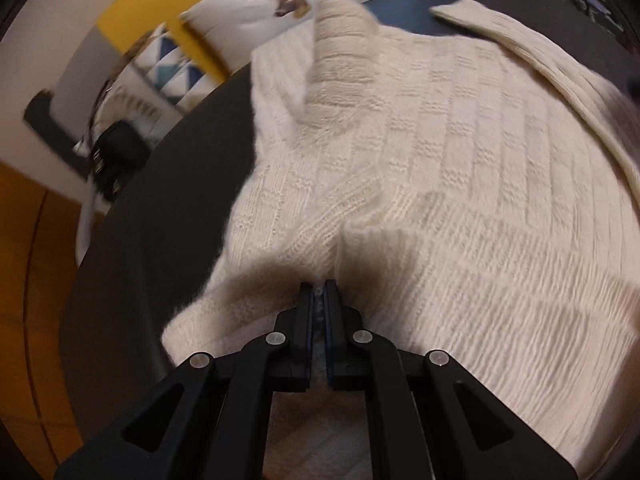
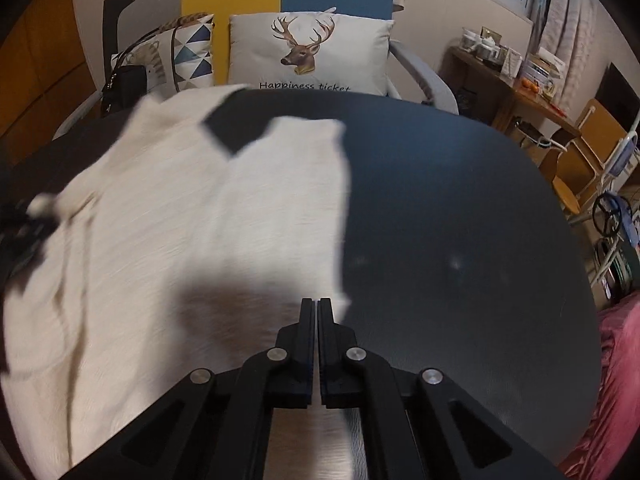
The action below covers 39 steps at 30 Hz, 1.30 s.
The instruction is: Fold clothes
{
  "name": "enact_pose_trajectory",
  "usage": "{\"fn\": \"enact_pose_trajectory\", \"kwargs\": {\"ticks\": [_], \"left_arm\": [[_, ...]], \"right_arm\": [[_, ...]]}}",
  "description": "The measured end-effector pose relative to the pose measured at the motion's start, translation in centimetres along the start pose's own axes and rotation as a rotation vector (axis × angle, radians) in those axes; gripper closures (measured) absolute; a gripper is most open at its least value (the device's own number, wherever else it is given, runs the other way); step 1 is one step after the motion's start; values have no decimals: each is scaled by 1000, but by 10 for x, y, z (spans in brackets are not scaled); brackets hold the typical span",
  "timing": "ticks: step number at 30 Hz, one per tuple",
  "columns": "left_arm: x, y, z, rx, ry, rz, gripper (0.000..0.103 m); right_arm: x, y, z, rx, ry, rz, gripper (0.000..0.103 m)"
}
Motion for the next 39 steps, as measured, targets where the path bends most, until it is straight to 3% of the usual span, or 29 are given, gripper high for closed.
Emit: {"fn": "enact_pose_trajectory", "kwargs": {"ticks": [3, 4, 7, 9, 10, 11, 15, 17, 19, 23, 25, 26, 28, 32, 35, 38, 39], "left_arm": [[-8, 4, -25, -32, -13, -5, 100], [-13, 5, -29, -34, -26, -16, 99], [-33, 17, -21, -38, -90, -37, 94], [-51, 25, -4, -50, -160, -32, 93], [-61, 28, 7, -57, -200, -27, 85], [-71, 30, 19, -64, -238, -22, 72], [-82, 29, 80, -52, -328, -72, 43], [-76, 25, 106, -30, -322, -100, 30], [-65, 14, 124, 3, -299, -109, 30], [-22, -7, 147, 105, -191, -8, 30], [1, -11, 152, 125, -131, 23, 29], [7, -9, 153, 104, -143, 18, 22], [11, 0, 152, 23, -178, -15, 9], [28, 22, 147, -165, -120, -219, 3], [25, 23, 137, -166, -162, -178, 2], [17, 20, 125, -133, -204, -71, 2], [17, 22, 121, -143, -196, -67, 2]], "right_arm": [[-7, 0, 12, 9, -14, 14, 97], [-11, 6, 15, 1, -13, 14, 83], [-25, 31, 22, -74, -3, -55, 75], [-22, 54, 29, -142, 38, -31, 71], [-18, 66, 31, -174, 65, -11, 68], [-12, 76, 33, -194, 88, -19, 68], [18, 99, 43, -202, 139, -83, 66], [32, 105, 48, -188, 158, -101, 65], [48, 104, 50, -178, 178, -137, 59], [66, 102, 49, -163, 161, -156, 48], [66, 99, 46, -147, 112, -128, 50], [65, 96, 45, -130, 94, -104, 58], [59, 86, 41, -93, 61, -64, 87], [32, 57, 35, 20, 0, 37, 92], [3, 27, 30, 88, -55, 20, 92], [-16, -20, 18, 177, -99, -24, 92], [-19, -38, 13, 216, -102, -42, 92]]}}
Point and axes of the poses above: each gripper's, at about its wrist camera, not at the fingertips, and x roughly the way its jaws point, y to its left, z to its top, the point moved 7 cm from there along x, roughly the way its jaws point, and after that the axes turned 13 degrees about y, right-handed, at the moved point
